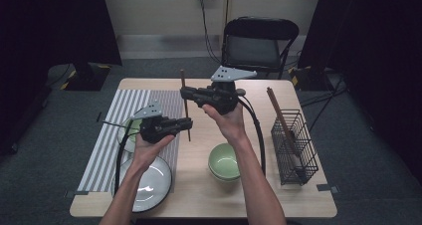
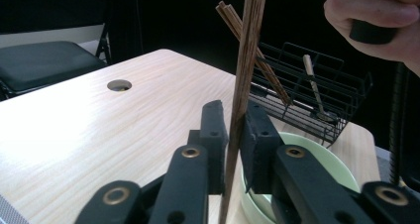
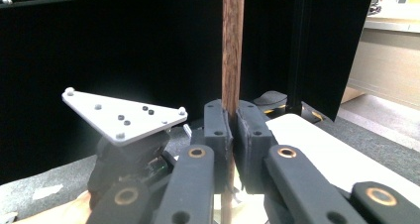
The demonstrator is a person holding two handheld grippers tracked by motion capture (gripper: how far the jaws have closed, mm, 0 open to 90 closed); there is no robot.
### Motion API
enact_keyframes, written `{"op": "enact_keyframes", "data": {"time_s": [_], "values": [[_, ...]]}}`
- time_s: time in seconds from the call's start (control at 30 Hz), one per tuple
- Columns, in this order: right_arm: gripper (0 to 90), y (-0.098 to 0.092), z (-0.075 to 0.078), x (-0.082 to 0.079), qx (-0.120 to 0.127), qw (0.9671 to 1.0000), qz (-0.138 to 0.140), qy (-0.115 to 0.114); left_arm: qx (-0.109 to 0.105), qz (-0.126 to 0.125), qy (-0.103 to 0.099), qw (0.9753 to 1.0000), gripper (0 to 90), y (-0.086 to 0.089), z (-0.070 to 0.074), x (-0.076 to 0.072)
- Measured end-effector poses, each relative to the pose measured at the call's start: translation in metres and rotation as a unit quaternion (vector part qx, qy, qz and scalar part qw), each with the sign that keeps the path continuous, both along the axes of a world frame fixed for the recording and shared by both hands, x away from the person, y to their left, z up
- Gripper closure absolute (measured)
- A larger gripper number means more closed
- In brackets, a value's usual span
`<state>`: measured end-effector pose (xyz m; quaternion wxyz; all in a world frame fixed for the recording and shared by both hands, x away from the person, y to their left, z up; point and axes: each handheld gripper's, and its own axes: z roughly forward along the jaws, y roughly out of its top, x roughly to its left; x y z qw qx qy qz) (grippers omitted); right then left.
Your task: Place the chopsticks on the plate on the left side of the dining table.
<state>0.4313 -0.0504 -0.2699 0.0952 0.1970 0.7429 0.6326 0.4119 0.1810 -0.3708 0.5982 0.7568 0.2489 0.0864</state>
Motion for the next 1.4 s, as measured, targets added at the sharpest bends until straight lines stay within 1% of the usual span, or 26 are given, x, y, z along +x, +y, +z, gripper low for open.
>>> {"op": "enact_keyframes", "data": {"time_s": [0.03,0.07,0.1,0.13,0.17,0.2,0.23,0.27,0.3,0.4,0.43,0.5,0.6,0.67,0.7,0.77,0.83,0.87,0.97,1.07,1.1,1.2,1.27,1.3,1.37,1.4], "values": [[85.3,0.001,0.0,0.0,0.0,1.0,0.001,0.001,0.0,0.0,0.0,1.0,81.6,0.002,-0.001,0.0],[85.3,0.001,-0.001,0.0,0.001,1.0,0.003,-0.001,0.009,-0.002,-0.004,1.0,82.4,0.004,-0.001,0.0],[85.3,0.002,-0.001,0.0,0.001,1.0,0.004,-0.001,-0.003,-0.001,0.002,1.0,83.1,0.004,-0.002,-0.001],[85.3,0.003,-0.001,0.0,0.002,1.0,0.006,0.001,0.0,-0.002,0.0,1.0,83.5,0.005,-0.002,-0.001],[85.3,0.004,-0.001,0.0,0.003,1.0,0.006,0.002,0.005,0.002,-0.003,1.0,83.9,0.006,-0.002,-0.001],[85.2,0.005,-0.002,0.001,0.002,1.0,0.007,0.0,0.004,0.004,-0.001,1.0,84.3,0.005,-0.002,-0.002],[85.1,0.005,-0.002,0.001,0.0,1.0,0.008,0.0,0.006,0.002,0.001,1.0,84.8,0.004,-0.001,-0.003],[85.0,0.006,-0.003,0.002,0.002,0.9999,0.01,0.0,0.006,0.002,-0.004,1.0,85.2,0.002,-0.001,-0.003],[84.8,0.006,-0.003,0.003,0.003,0.9999,0.011,-0.001,0.012,-0.002,-0.004,0.9999,85.6,0.001,-0.001,-0.003],[77.8,0.006,-0.007,0.004,0.001,0.9999,0.011,-0.002,0.003,-0.011,0.002,0.9999,85.7,-0.001,0.001,-0.004],[76.2,0.006,-0.008,0.004,-0.002,0.9999,0.012,-0.002,0.01,-0.011,-0.006,0.9999,85.7,0.0,0.004,-0.004],[74.0,0.005,-0.014,0.005,-0.006,0.9999,0.014,0.001,0.003,-0.014,-0.005,0.9999,85.7,0.0,0.006,-0.005],[74.8,0.004,-0.019,0.004,-0.008,0.9998,0.019,0.004,-0.007,-0.013,0.0,0.9999,85.7,0.002,0.007,-0.004],[76.7,0.003,-0.021,0.003,-0.011,0.9996,0.023,0.007,-0.007,-0.009,-0.003,0.9999,85.7,0.003,0.007,-0.003],[78.1,0.003,-0.021,0.003,-0.013,0.9995,0.027,0.009,-0.012,-0.013,-0.001,0.9998,85.7,0.004,0.006,-0.003],[80.2,0.004,-0.023,0.004,-0.016,0.9993,0.032,0.014,-0.016,-0.013,-0.001,0.9998,85.7,0.005,0.006,-0.002],[84.5,0.006,-0.023,0.004,-0.019,0.9989,0.039,0.017,-0.02,-0.013,0.0,0.9997,85.7,0.004,0.005,-0.002],[85.0,0.006,-0.023,0.004,-0.02,0.9989,0.04,0.018,-0.019,-0.013,-0.001,0.9997,85.6,0.005,0.005,-0.002],[85.1,0.009,-0.022,0.003,-0.022,0.9989,0.038,0.017,-0.026,-0.015,0.001,0.9995,84.9,0.005,0.004,-0.001],[85.3,0.011,-0.021,0.003,-0.014,0.999,0.04,0.015,-0.022,-0.014,0.0,0.9997,80.9,0.005,0.003,-0.002],[85.3,0.012,-0.02,0.003,-0.012,0.999,0.041,0.014,-0.025,-0.015,-0.001,0.9996,80.9,0.005,0.003,-0.002],[85.3,0.014,-0.019,0.002,-0.014,0.9989,0.043,0.012,-0.022,-0.016,-0.003,0.9996,84.3,0.008,0.004,-0.003],[85.0,0.014,-0.019,0.001,-0.01,0.9989,0.045,0.012,-0.021,-0.018,-0.005,0.9996,85.4,0.011,0.004,-0.003],[83.9,0.013,-0.019,0.001,-0.009,0.9989,0.045,0.011,-0.023,-0.019,0.0,0.9996,85.6,0.011,0.004,-0.004],[68.4,0.013,-0.02,0.001,-0.011,0.999,0.043,0.01,-0.024,-0.022,-0.002,0.9995,85.6,0.013,0.004,-0.004],[63.8,0.013,-0.021,0.002,-0.018,0.9989,0.042,0.01,-0.024,-0.021,-0.002,0.9995,85.6,0.013,0.004,-0.004]]}}
